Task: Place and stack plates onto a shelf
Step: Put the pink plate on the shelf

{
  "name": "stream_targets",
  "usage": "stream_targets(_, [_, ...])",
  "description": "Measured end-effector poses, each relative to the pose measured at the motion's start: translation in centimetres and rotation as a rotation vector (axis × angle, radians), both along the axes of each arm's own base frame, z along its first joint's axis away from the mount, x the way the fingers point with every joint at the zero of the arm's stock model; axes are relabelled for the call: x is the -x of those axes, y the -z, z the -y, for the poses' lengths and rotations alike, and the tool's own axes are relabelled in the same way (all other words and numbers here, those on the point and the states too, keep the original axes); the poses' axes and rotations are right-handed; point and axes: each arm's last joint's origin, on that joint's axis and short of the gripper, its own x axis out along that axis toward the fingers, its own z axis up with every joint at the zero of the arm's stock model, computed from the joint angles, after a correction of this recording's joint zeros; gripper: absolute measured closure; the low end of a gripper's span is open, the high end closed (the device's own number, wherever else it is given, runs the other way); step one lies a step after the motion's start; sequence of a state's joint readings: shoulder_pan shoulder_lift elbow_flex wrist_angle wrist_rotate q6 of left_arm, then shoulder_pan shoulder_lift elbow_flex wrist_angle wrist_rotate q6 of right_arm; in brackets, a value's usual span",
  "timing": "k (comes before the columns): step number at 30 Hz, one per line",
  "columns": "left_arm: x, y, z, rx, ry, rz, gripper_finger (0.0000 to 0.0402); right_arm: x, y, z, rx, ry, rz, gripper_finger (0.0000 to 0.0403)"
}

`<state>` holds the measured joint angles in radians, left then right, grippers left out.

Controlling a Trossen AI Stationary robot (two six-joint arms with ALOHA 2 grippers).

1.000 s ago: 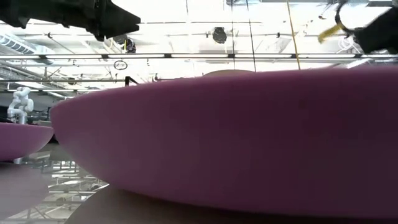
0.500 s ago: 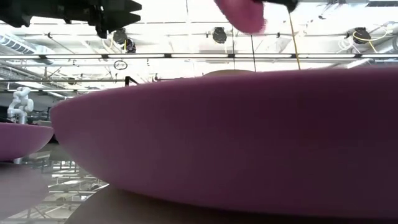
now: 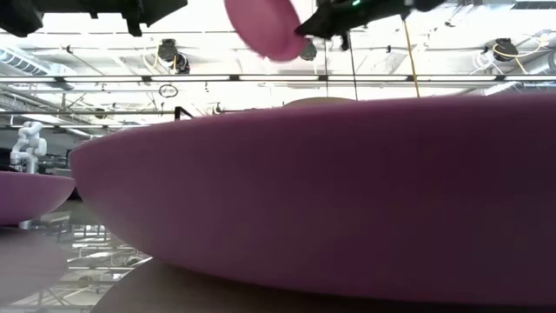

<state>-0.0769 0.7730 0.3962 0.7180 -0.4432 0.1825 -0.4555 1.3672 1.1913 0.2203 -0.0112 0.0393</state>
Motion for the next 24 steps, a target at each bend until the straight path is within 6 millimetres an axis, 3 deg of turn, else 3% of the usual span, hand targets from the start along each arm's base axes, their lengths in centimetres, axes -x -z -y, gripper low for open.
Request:
stream_targets(8, [0.0, 0.3, 0.0, -0.012, -0.007, -0.039, 0.0188, -5.0, 2.2, 5.6, -0.112, -0.019, -0.218, 0.0403])
stream_targets(18, [-0.1, 0.5, 0.0, -0.009, -0.006, -0.067, 0.0188, -7.1, 7.0, 8.4, -0.157, 0.011, -0.288, 0.0403])
stream_targets(24, [-0.1, 0.5, 0.0, -0.017, -0.008, -0.07, 0.0188, -7.5, 8.3, 9.0, -0.17, 0.019, -0.309, 0.0393])
